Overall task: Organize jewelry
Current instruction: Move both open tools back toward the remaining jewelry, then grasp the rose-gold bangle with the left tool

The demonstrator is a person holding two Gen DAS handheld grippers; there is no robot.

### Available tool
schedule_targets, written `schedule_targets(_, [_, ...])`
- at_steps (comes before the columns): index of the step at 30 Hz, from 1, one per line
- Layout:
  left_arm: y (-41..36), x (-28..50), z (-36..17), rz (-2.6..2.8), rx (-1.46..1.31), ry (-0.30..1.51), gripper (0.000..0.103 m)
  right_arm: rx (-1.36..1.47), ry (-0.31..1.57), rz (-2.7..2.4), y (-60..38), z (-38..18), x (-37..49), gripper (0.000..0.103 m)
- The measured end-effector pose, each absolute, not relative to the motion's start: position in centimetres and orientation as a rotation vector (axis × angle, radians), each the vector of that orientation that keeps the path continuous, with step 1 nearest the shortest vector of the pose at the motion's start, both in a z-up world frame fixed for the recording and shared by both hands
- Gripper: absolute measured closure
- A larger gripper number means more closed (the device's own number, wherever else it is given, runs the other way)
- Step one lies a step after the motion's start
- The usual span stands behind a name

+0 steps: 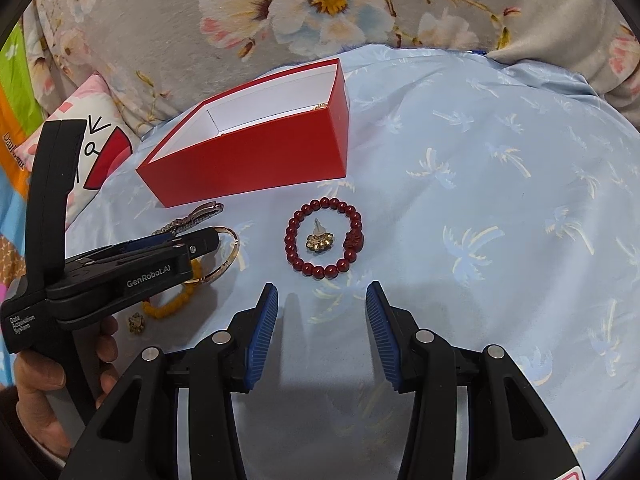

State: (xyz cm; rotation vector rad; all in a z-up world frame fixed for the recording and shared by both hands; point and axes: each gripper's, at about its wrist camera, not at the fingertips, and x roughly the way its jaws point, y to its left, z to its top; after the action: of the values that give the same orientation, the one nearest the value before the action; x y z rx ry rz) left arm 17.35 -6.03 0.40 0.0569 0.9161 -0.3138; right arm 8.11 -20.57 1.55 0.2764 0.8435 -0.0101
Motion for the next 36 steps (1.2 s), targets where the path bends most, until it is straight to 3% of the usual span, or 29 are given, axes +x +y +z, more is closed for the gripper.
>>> schedule_targets(8, [-6.2,17.1,0.4,-0.335,0.069,0.918,0.095,0.280,0.847,-0.010,-20.7,1.5,8.3,0.057])
schedule_targets(13, [-5.9,16.9,0.6,-0.347,0.051,0.924,0.098,0.284,0.846,-0.010,-20.7,1.5,8.3,0.057])
schedule_targets(17, [-5.8,16.5,0.8,-0.361,0.035,0.928,0.091,0.289,0.841,-0.010,-20.7,1.4,8.2,0.057])
schedule_targets(19, [-5.9,16.1,1.1,-0.360,0.034,0.917,0.051,0.294,0.838,-0.011,-20.8,1.4,8.2,0.057])
schedule_targets(21, [-6.2,15.3,1.6,-0.359,0.050,0.880,0.040,0.305,0.833,-0.014,-21.0,1.5,8.1,0.057])
schedule_targets(29, [-9.0,14.7,0.4,-0.355,0.171,0.876,0.041,0.331,0.821,-0.040,-22.2,1.8,7.6,0.057])
schedule_targets(33, [-9.3,14.6,0.0,-0.347,0.187,0.877,0.050,0.329,0.825,-0.044,-22.3,1.8,7.7,0.057])
schedule_targets(36, [-9.2,14.6,0.0,-0.351,0.180,0.878,0.051,0.322,0.831,-0.039,-22.1,1.7,7.8,0.057])
